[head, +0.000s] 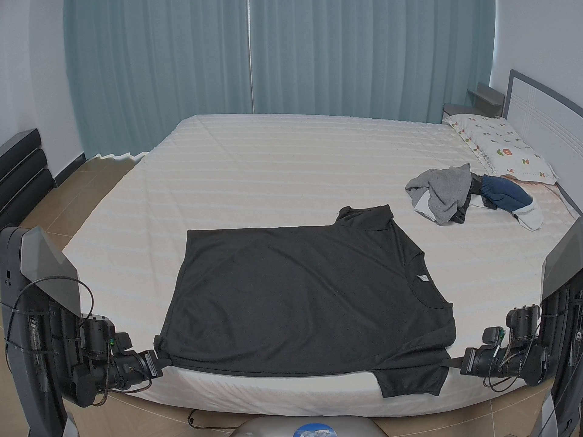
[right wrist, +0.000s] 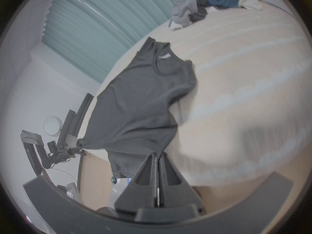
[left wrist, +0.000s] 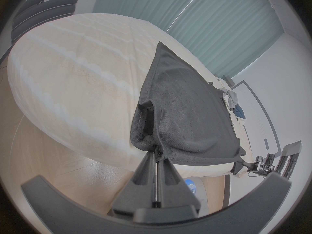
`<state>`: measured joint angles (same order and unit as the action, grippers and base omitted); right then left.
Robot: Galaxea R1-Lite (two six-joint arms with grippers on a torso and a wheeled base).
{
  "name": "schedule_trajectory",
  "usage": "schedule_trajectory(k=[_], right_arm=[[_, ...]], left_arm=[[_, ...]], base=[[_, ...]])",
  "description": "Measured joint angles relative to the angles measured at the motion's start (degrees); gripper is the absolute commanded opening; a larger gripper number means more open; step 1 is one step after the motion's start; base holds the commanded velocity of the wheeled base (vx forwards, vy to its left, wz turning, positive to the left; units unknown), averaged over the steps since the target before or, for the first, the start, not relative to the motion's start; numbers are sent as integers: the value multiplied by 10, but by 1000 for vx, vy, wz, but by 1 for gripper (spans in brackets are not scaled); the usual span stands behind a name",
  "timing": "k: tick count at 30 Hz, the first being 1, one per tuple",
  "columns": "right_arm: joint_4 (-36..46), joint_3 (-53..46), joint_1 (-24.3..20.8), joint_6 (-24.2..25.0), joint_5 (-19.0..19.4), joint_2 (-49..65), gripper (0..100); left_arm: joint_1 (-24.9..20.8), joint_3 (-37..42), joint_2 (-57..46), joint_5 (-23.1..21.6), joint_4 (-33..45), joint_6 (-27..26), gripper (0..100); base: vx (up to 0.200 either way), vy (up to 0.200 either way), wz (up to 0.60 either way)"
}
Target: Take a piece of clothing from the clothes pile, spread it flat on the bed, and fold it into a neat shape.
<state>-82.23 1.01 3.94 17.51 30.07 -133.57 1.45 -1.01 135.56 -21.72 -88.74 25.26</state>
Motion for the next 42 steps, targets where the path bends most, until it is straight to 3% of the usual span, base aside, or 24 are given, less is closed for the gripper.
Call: schedule_trajectory(k=[9, 20, 31, 42], right_arm=[[158, 0, -1, -25, -2, 92, 0], [243, 0, 1, -58, -22, 152, 0], [325, 0, 4, -85, -67, 187, 0], [388, 0, 3, -120, -73, 224, 0]], left_arm=[[1, 0, -10, 35, 7, -9, 0], [3, 0, -58, 51, 97, -47, 0], [-4, 0, -71, 59, 119, -65, 0], [-31, 0, -52, 111, 146, -65, 0]], base=[[0, 0, 0], [0, 0, 0], [0, 0, 0], [0, 0, 0]])
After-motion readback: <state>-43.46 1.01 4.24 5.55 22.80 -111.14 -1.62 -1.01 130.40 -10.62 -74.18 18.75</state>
